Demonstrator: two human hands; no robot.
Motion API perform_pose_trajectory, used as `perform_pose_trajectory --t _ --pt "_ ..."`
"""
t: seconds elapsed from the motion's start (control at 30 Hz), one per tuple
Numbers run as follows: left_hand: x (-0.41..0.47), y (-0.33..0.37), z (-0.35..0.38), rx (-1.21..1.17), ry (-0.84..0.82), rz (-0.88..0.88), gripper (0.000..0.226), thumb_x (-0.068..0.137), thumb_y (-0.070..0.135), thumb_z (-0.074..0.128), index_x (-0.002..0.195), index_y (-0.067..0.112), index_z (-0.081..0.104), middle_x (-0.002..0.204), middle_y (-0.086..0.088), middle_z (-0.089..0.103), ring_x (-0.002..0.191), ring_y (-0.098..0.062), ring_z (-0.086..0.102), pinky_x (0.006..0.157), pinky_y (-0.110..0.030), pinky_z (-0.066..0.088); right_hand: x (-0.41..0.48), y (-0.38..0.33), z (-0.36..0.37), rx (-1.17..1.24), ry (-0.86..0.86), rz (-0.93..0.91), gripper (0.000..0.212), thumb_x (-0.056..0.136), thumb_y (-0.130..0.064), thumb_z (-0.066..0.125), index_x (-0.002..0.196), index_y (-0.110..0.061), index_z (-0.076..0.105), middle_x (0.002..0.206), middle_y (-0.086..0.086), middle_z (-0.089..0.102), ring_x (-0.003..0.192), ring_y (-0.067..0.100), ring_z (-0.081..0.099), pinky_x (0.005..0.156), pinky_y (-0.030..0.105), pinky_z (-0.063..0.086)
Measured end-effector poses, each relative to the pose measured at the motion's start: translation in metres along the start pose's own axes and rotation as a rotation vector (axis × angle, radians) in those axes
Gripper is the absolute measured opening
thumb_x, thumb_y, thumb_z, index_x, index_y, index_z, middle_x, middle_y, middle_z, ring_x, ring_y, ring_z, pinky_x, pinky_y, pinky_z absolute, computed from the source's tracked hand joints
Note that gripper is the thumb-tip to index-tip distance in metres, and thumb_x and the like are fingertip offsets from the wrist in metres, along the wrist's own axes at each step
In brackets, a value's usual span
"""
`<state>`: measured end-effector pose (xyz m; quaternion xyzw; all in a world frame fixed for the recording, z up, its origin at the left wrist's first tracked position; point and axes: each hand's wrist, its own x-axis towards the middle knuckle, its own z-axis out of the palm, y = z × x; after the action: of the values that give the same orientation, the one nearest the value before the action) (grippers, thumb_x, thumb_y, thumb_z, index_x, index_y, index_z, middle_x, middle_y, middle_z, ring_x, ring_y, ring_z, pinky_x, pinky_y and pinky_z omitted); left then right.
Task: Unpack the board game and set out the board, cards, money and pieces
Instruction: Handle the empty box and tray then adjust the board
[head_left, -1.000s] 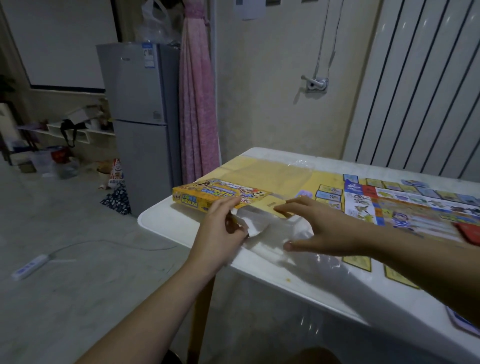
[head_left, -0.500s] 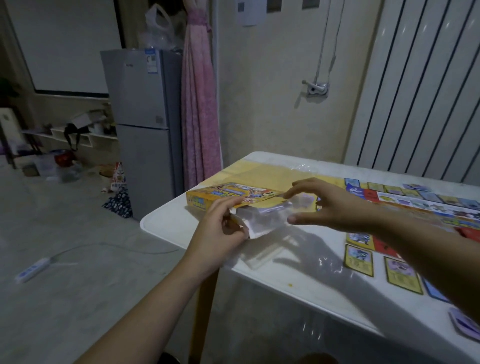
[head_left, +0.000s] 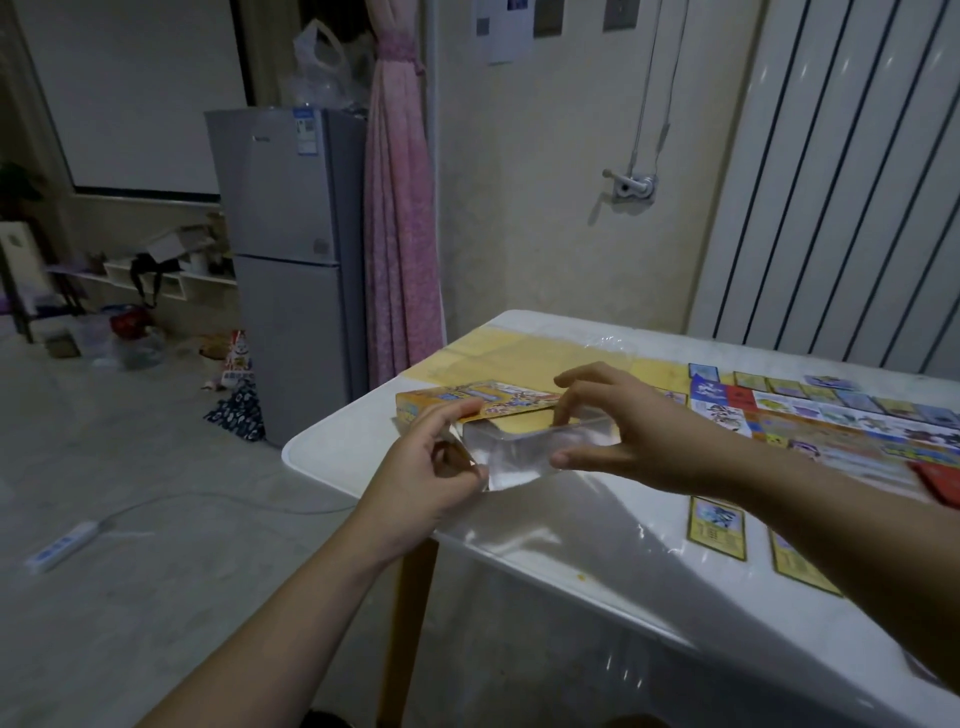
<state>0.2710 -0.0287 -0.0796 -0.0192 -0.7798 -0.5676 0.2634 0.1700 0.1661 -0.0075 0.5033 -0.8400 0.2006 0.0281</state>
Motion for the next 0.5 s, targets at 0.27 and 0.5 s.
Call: perform_pose_trajectory --t 0.27,0.5 --pt "0.000 0.001 -0.002 -0.035 -0.033 -0.023 0.057 0.076 -0.003 0.068 0.115 0.036 0.057 0.084 0.005 0.059 0.059 -0.002 0.046 0.061 -0.015 0.040 0.002 -0.010 -0.006 -0.221 0.042 -0.083 0.042 0.071 -0.063 0.059 0.100 -0.033 0.064 0.112 -0.014 0.046 0.107 0.006 0.039 0.087 0.017 0.037" --pt "0.000 0.000 -0.001 -0.057 -0.039 -0.068 0.055 0.074 0.002 0.068 0.117 0.034 0.057 0.057 0.012 0.050 0.054 -0.002 0.042 0.055 -0.014 0.037 0.008 -0.011 -0.011 -0.236 -0.052 -0.009 0.064 0.063 -0.073 0.054 0.113 -0.035 0.062 0.108 -0.011 0.044 0.105 0.009 0.036 0.089 0.026 0.036"
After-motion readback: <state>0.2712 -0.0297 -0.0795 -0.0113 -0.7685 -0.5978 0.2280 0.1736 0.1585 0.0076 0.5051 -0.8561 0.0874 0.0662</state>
